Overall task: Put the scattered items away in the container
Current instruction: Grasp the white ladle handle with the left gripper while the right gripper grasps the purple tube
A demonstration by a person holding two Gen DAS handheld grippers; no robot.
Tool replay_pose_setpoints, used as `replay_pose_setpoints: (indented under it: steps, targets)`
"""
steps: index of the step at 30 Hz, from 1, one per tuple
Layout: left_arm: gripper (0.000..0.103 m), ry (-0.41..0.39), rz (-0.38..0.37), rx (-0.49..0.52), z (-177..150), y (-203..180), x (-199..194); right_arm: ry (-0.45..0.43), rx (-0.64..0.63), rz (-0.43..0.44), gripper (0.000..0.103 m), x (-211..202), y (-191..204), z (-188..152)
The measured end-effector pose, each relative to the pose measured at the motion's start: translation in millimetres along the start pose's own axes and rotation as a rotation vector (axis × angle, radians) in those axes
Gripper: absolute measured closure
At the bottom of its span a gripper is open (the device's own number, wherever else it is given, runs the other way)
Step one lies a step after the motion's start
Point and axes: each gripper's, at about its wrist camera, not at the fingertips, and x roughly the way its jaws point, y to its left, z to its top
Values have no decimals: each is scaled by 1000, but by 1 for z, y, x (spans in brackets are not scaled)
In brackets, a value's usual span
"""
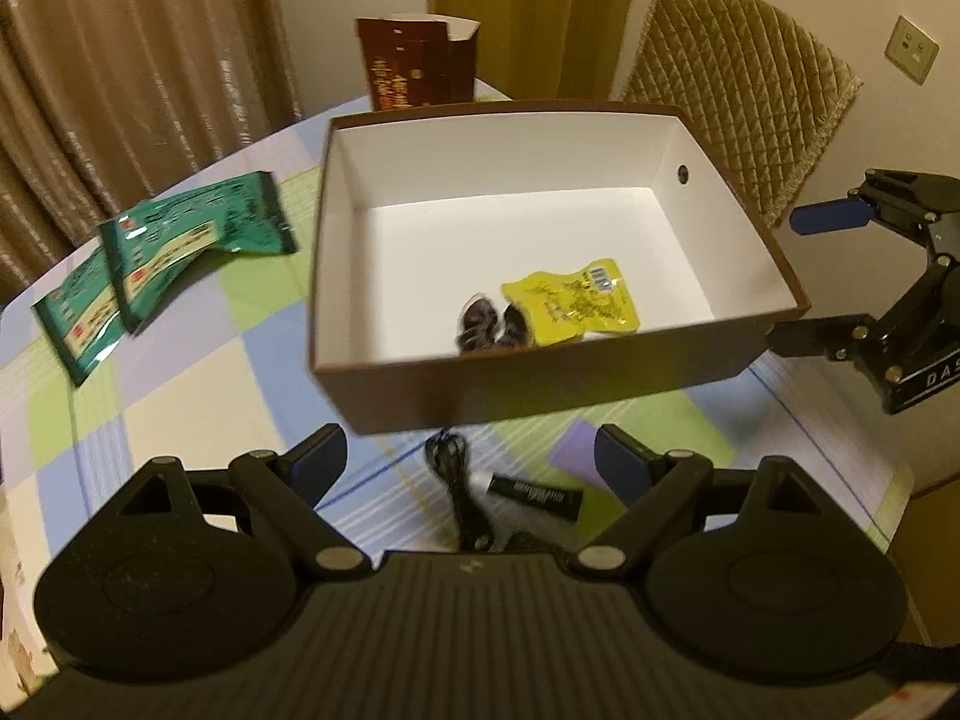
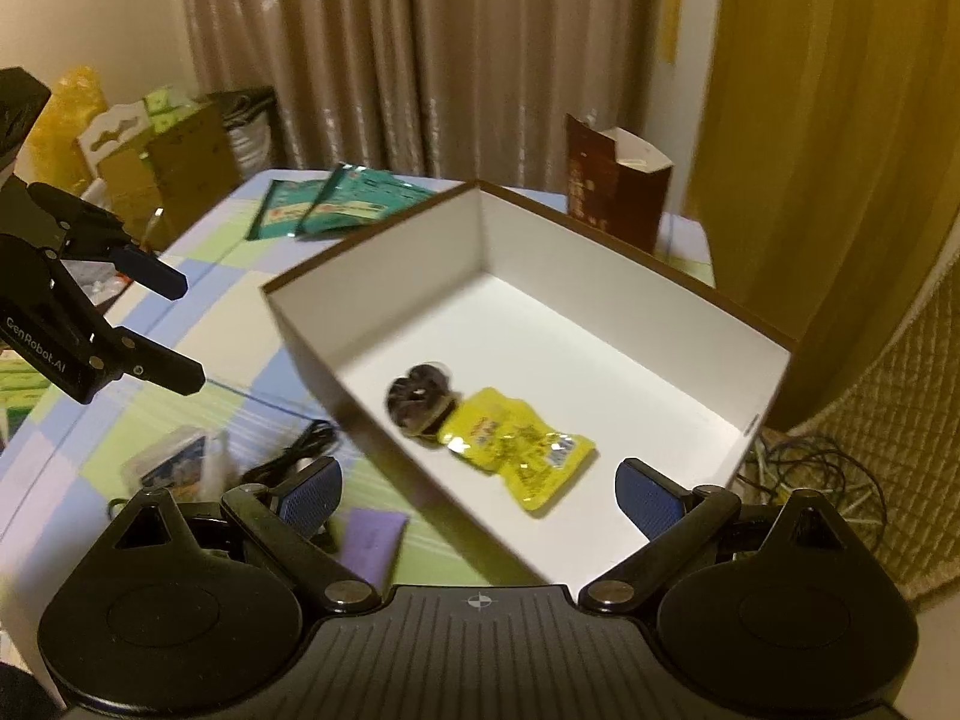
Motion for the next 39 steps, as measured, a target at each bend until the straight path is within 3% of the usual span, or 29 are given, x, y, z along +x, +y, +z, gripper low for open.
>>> replay_pose_setpoints:
  steps: [8, 16, 25, 33, 39]
  targets:
    - [16, -5, 46, -117, -60, 18, -20, 2, -10, 0, 8, -3, 28, -32]
    - [17, -43, -111, -294, -114, 18, -25, 42, 106, -11, 8, -6, 31, -80]
    - [27, -49, -349, -529, -165, 14, 11, 123, 277, -104, 8, -18, -4, -128]
    - [37, 6, -367, -608, -173, 5, 62, 142, 341, -159, 8, -29, -26, -146]
    - [52, 6, -408, -701, -173, 5, 89, 157, 370, -175, 8, -33, -37, -154]
